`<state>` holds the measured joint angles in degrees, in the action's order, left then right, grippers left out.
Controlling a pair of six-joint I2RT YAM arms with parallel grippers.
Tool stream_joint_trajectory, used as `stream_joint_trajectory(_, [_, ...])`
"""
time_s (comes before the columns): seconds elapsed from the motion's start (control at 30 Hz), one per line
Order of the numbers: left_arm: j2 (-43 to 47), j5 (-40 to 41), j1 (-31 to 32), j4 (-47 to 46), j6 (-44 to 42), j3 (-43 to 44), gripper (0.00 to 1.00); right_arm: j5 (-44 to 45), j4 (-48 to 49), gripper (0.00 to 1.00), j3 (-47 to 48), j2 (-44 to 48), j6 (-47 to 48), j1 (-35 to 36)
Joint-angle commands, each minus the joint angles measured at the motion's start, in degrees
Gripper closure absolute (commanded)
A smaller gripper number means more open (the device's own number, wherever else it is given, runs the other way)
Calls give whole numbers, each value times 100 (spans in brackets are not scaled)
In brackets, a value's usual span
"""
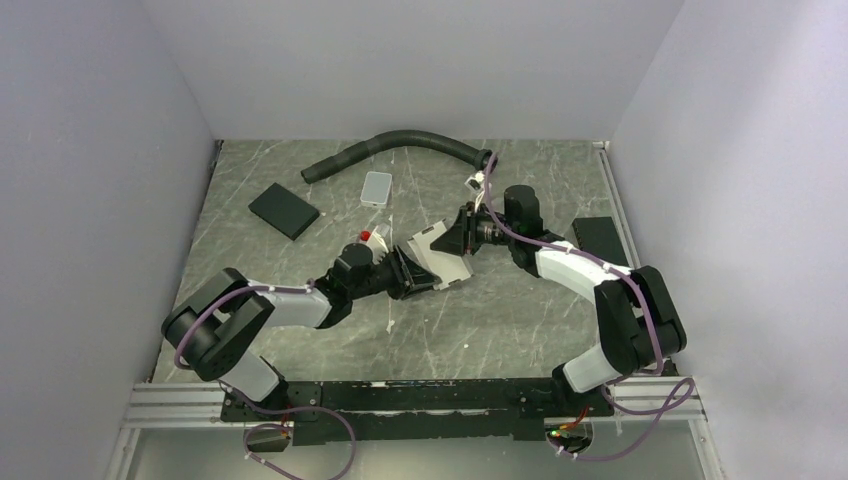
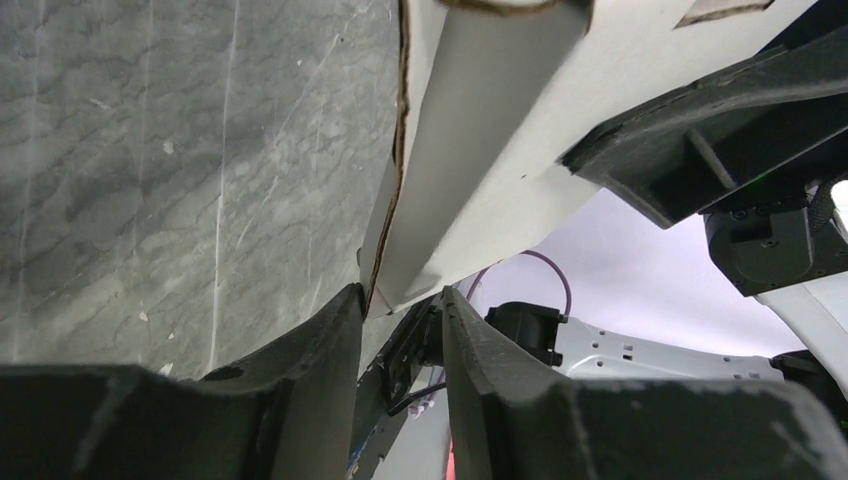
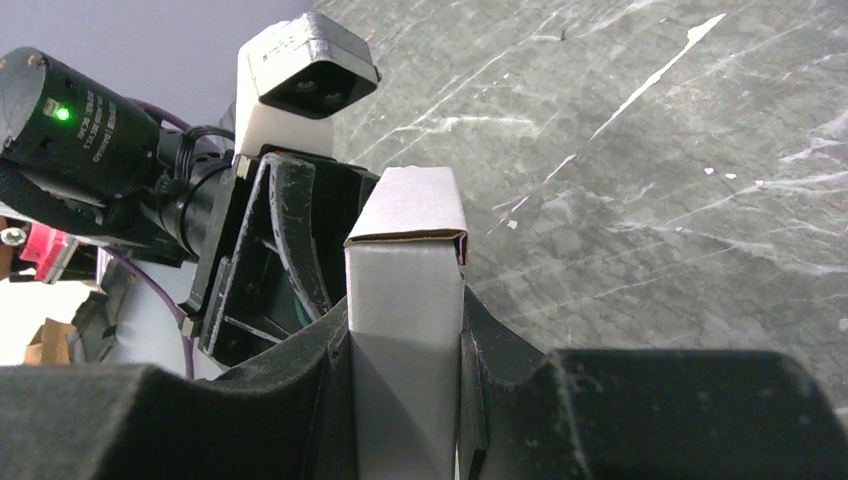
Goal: Fold the paper box
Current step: Close the paper box at the center of the board.
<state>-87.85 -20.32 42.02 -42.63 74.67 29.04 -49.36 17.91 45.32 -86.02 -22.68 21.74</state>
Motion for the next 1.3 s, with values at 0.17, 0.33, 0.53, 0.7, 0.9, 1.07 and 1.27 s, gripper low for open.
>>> stream_joint_trajectory(0.17, [477, -269, -352, -1428, 28, -139, 54, -196, -441, 100, 84, -104, 746, 65])
stream_joint_trajectory(0.33, [611, -315, -448, -1464, -41, -339, 52, -319, -412, 100, 77, -105, 765, -13])
stream_joint_trajectory(0.53, [783, -289, -488, -1215, -207, -378, 49, -409, -331, 100, 56, -96, 722, -37])
stream_joint_trajectory(0.7, [1167, -229, -531, -855, -542, -432, 49, -551, -267, 100, 40, -59, 691, -125])
stream_joint_trajectory(0.9, [2597, 273, -563, 685, -2171, -574, 47, -1041, -34, 100, -21, -9, 640, -313])
stream_joint_trajectory(1.07, [3676, 967, -563, 1254, -3426, -1069, 24, -1467, 80, 100, -23, 38, 733, -354])
stream_joint_trajectory(1.27, [3876, 1068, -572, 912, -3413, -1400, 4, -1909, 368, 100, -44, 61, 679, -354])
